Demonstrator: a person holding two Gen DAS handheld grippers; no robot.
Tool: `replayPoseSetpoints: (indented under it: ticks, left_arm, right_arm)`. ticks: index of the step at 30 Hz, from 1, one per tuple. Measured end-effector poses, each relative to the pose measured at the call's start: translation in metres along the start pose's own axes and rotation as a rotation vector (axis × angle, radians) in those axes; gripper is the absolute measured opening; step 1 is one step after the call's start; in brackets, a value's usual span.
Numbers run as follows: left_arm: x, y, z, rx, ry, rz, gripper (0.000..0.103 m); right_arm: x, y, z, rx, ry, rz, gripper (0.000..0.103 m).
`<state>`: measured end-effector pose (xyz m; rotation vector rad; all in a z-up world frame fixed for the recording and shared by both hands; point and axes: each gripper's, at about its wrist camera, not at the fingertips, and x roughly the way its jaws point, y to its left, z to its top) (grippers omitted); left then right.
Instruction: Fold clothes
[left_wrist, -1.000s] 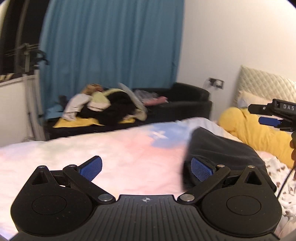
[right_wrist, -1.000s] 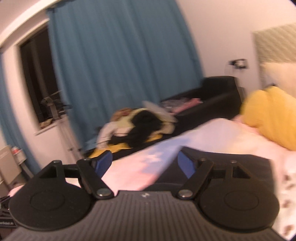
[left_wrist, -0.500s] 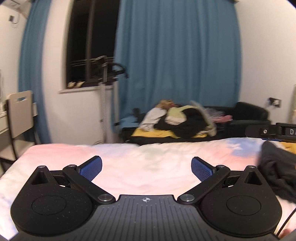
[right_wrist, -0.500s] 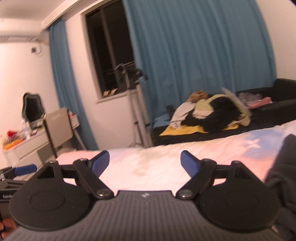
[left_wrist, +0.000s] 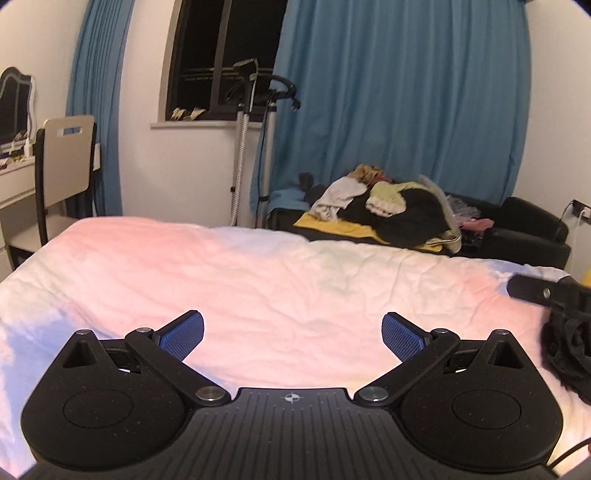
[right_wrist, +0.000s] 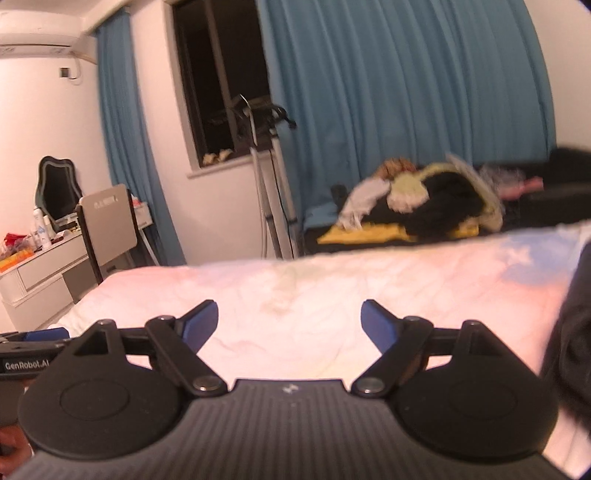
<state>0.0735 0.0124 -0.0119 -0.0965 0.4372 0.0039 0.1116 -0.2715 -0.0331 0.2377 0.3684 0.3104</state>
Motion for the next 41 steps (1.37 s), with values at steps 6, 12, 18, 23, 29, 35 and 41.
replayPoseSetpoints:
  ticks: [6, 12, 18, 23, 29, 35, 41]
  left_arm:
    - [0.007, 0.006, -0.003, -0.012, 0.019, 0.032, 0.103]
    - [0.013, 0.002, -0.01, 0.033, 0.015, 0.049, 0.103]
    - [0.016, 0.0, -0.014, 0.047, 0.031, 0.047, 0.103]
    - [0.014, -0.001, -0.015, 0.049, 0.028, 0.056, 0.103]
    - [0.016, -0.001, -0.016, 0.04, 0.04, 0.057, 0.103]
    - [0.016, -0.004, -0.017, 0.049, 0.039, 0.061, 0.103]
    - [0.016, -0.005, -0.017, 0.048, 0.041, 0.062, 0.103]
  right_arm:
    - [0.003, -0.003, -0.007, -0.006, 0.01, -0.019, 0.094]
    - [0.016, -0.004, -0.015, -0.02, 0.054, -0.037, 0.103]
    - [0.014, 0.0, -0.017, -0.06, 0.053, -0.057, 0.103]
    - [0.01, 0.004, -0.02, -0.081, 0.048, -0.06, 0.103]
    - [0.009, 0.002, -0.019, -0.073, 0.047, -0.061, 0.103]
    - [0.006, -0.003, -0.011, -0.084, 0.06, -0.051, 0.103]
    - [0.005, -0.008, -0.009, -0.085, 0.064, -0.053, 0.103]
